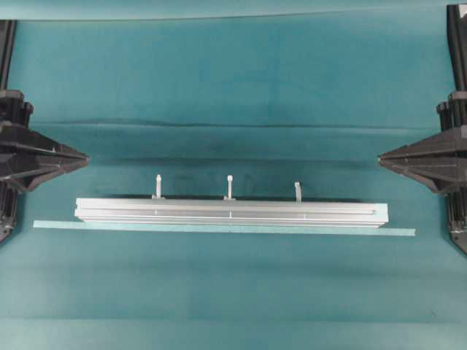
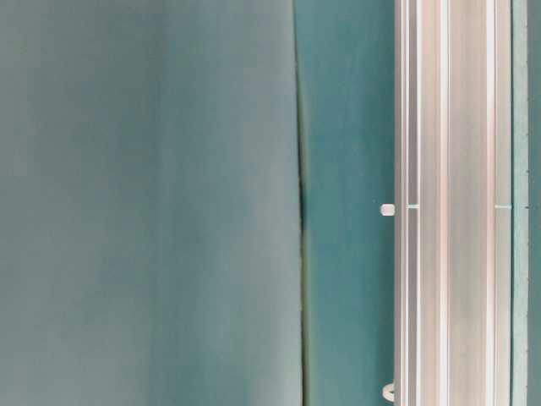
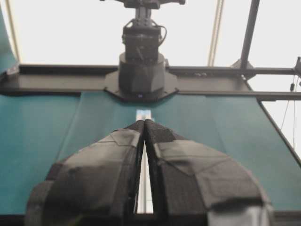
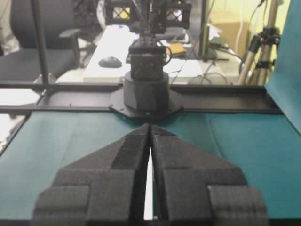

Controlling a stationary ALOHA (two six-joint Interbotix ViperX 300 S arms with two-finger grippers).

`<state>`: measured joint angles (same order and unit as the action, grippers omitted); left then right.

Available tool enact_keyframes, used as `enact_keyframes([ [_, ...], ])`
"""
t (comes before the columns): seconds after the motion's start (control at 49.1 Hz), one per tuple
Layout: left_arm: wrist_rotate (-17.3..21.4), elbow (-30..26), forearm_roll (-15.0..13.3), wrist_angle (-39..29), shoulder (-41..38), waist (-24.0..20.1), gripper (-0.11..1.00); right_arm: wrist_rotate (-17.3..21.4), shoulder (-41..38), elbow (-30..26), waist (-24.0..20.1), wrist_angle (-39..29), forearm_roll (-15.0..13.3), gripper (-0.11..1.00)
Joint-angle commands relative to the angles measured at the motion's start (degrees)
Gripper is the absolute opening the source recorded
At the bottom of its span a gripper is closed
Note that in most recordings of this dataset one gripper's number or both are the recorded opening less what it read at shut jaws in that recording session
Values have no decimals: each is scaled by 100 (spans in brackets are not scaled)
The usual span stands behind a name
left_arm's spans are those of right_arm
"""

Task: Lift the large metal rail with both hands.
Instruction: 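Move both grippers down over the two ends of the silver rail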

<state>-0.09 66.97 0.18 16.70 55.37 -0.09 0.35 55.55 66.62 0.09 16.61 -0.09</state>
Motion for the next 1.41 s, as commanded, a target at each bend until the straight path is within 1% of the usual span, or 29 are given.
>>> enact_keyframes([
  [0.0,-246,-281,9,-246,-79,62,14,53,-105,-79,70,18,53,11],
  [0.041,-334,-369,26,-466,-88,53,13,79,-149,-141,79,-185,272,11],
  [0.061,-387,-413,35,-571,-114,44,11,105,-167,-167,88,-316,378,9],
  [0.102,-519,-501,44,-782,-141,53,5,158,-202,-255,105,-633,519,3],
  [0.143,-642,-624,44,-896,-167,79,1,255,-237,-352,141,-967,659,0],
  [0.204,-844,-853,53,-1063,-176,141,-1,396,-255,-545,149,-1406,826,0],
  [0.265,-949,-1046,79,-1274,-220,167,-1,580,-281,-765,158,-1819,861,0],
  [0.326,-976,-1195,79,-1644,-299,185,-1,677,-334,-976,176,-2188,861,0],
  [0.428,-984,-1450,79,-2602,-554,246,-1,721,-527,-1257,176,-2786,853,0],
  [0.591,-967,-1986,79,-3727,-1090,360,-1,835,-1169,-1828,167,-3674,853,0],
  [0.713,-976,-2312,79,-4377,-1521,369,-1,853,-1679,-2180,149,-4280,853,0],
  [0.795,-967,-2470,79,-4825,-1784,369,-1,958,-2039,-2382,158,-4693,853,0],
  [0.856,-967,-2610,88,-5335,-2048,369,-1,1072,-2382,-2549,176,-5063,853,0],
  [0.998,-870,-2936,105,-6223,-2584,369,-1,1072,-2927,-2918,141,-5889,633,0],
  [1.1,-659,-3094,114,-6574,-2865,369,-1,1063,-3217,-3129,132,-6434,510,0],
  [1.202,-510,-3129,114,-6662,-3094,369,-1,1046,-3445,-3243,123,-6812,404,0],
  [1.324,-510,-3120,114,-6662,-3287,369,-1,1046,-3612,-3287,88,-6952,360,0],
  [1.385,-422,-3111,132,-6636,-3349,378,-1,1037,-3683,-3305,79,-6987,343,0],
])
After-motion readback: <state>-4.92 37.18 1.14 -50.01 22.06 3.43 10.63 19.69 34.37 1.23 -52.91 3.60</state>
